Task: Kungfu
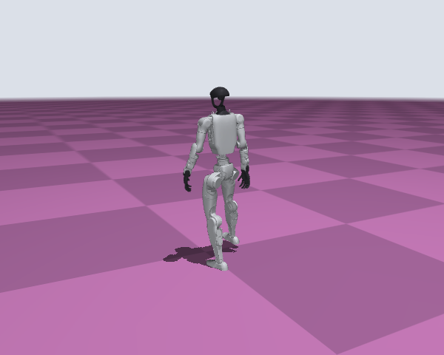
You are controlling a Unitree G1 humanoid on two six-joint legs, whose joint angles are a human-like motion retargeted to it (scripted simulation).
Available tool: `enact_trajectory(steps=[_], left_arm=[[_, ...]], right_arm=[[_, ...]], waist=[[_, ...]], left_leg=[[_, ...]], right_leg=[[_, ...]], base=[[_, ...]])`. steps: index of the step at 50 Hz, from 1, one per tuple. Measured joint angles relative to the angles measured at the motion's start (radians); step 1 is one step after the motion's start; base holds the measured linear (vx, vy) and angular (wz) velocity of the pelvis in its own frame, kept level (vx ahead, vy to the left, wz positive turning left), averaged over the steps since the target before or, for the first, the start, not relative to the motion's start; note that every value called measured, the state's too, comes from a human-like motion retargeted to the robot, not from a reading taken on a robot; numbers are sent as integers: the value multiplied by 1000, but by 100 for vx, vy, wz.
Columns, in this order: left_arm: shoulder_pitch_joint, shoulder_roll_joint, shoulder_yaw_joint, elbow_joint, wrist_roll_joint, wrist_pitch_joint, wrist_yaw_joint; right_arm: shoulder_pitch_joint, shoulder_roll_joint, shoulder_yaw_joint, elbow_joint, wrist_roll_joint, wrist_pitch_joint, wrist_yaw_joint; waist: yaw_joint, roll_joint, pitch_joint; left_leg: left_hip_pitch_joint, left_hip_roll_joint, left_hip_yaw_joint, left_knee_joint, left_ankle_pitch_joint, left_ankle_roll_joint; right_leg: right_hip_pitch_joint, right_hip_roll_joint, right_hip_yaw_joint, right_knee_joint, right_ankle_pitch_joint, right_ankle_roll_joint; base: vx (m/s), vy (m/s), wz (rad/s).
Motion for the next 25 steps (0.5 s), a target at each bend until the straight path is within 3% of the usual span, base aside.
enact_trajectory(steps=[5, 7, 10, 12, 14, 18, 20, 22, 25], left_arm=[[55, -9, -2, 18, 19, 8, 41], [95, -5, 18, 36, 41, 25, 60], [159, 18, 64, 78, 63, 74, 63], [185, 9, 100, 126, 80, 166, 78], [178, -42, 149, 190, 22, 218, 131], [232, -121, 241, 282, -232, 162, 149], [259, -142, 241, 281, -304, 168, 154], [262, -166, 249, 266, -286, 158, 195], [261, -161, 203, 250, -250, 142, 235]], right_arm=[[-35, -18, 27, 1, -32, 31, -54], [-45, -14, 25, -7, -42, 48, -53], [-44, -3, 21, -25, -45, 53, -10], [-58, -3, -44, -28, -63, 74, 105], [-98, -33, -64, -32, -59, 126, 224], [-170, -100, 1, -45, -14, 218, 362], [-174, -113, 5, -64, 23, 189, 342], [-170, -135, -19, -91, 68, 139, 308], [-146, -150, -38, -112, 146, 93, 275]], waist=[[20, 25, 25], [6, 11, 31], [-53, -9, 20], [20, 6, -24], [69, 4, -20], [-37, 26, 8], [-77, 52, 7], [-81, 48, -18], [-22, 70, -19]], left_leg=[[14, 67, -56, 44, 0, -41], [20, 75, -82, 62, 31, -46], [13, 109, -134, 72, 102, -42], [-43, 168, -71, 92, 195, -34], [-46, 191, 53, 92, 273, -27], [-28, 229, 300, 48, 349, -39], [-20, 231, 363, 16, 339, -159], [-60, 96, 335, -1, 328, -176], [-21, 129, 466, -34, 295, -176]], right_leg=[[-7, -17, -69, -22, -80, -61], [18, -36, -124, 8, -80, 6], [79, -58, -248, 1, 41, 95], [15, -30, -210, 80, -22, 103], [-7, -21, -193, 97, -49, 95], [60, 5, -317, 34, -62, 70], [71, 34, -350, 15, -75, 65], [57, -23, -373, -6, -60, 83], [71, 55, -373, -20, -98, 46]], base=[[14, -77, 76], [9, -93, 117], [4, -89, 170], [-10, -77, 24], [-23, -48, -38], [-10, -27, 55], [-5, -23, 100], [-6, 4, 91], [-3, -30, 27]])
